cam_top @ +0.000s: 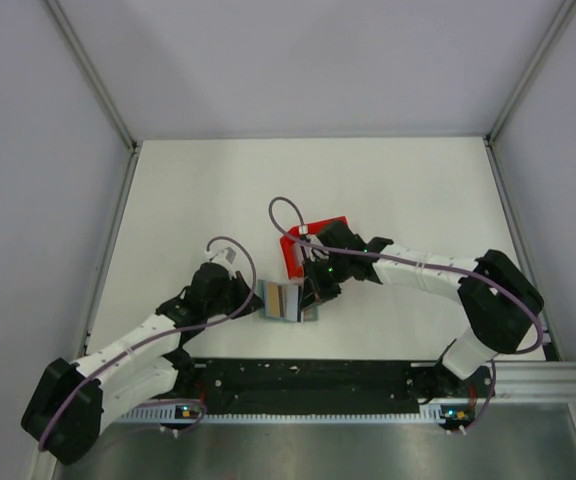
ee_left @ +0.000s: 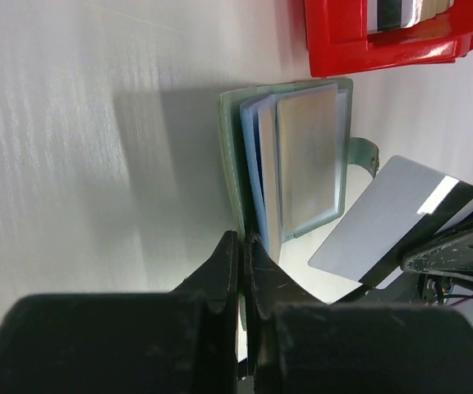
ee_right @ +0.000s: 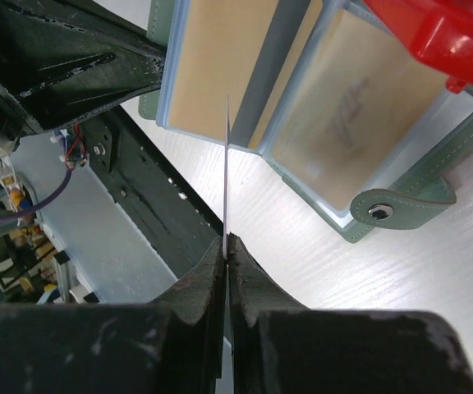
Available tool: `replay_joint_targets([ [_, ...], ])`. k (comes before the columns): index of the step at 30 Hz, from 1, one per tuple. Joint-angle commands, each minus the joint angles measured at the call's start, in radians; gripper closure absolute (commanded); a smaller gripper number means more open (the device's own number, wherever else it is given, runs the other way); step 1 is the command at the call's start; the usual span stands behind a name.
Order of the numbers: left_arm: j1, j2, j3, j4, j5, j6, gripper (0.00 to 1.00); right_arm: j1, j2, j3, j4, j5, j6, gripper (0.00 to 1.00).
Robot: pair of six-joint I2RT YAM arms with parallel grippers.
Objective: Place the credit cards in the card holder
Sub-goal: Turn over the card slot in the card holder.
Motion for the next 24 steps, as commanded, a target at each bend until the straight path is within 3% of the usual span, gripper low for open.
replay_joint_targets([
  [1, -0.002, -0.024, 0.052, 0.019, 0.047, 0.039, 1.0, 0.013, -0.02, 0.078, 0.024, 0.022, -0.01, 1.0],
  [13, -0.002, -0.035, 0.063, 0.009, 0.04, 0.031, 1.0, 0.125, -0.021, 0.195, 0.079, 0.298, 0.113, 1.0],
  [24, -0.002, -0.044, 0.057, 0.005, 0.029, 0.028, 1.0, 0.151, -0.012, 0.201, 0.02, 0.392, 0.093, 1.0],
])
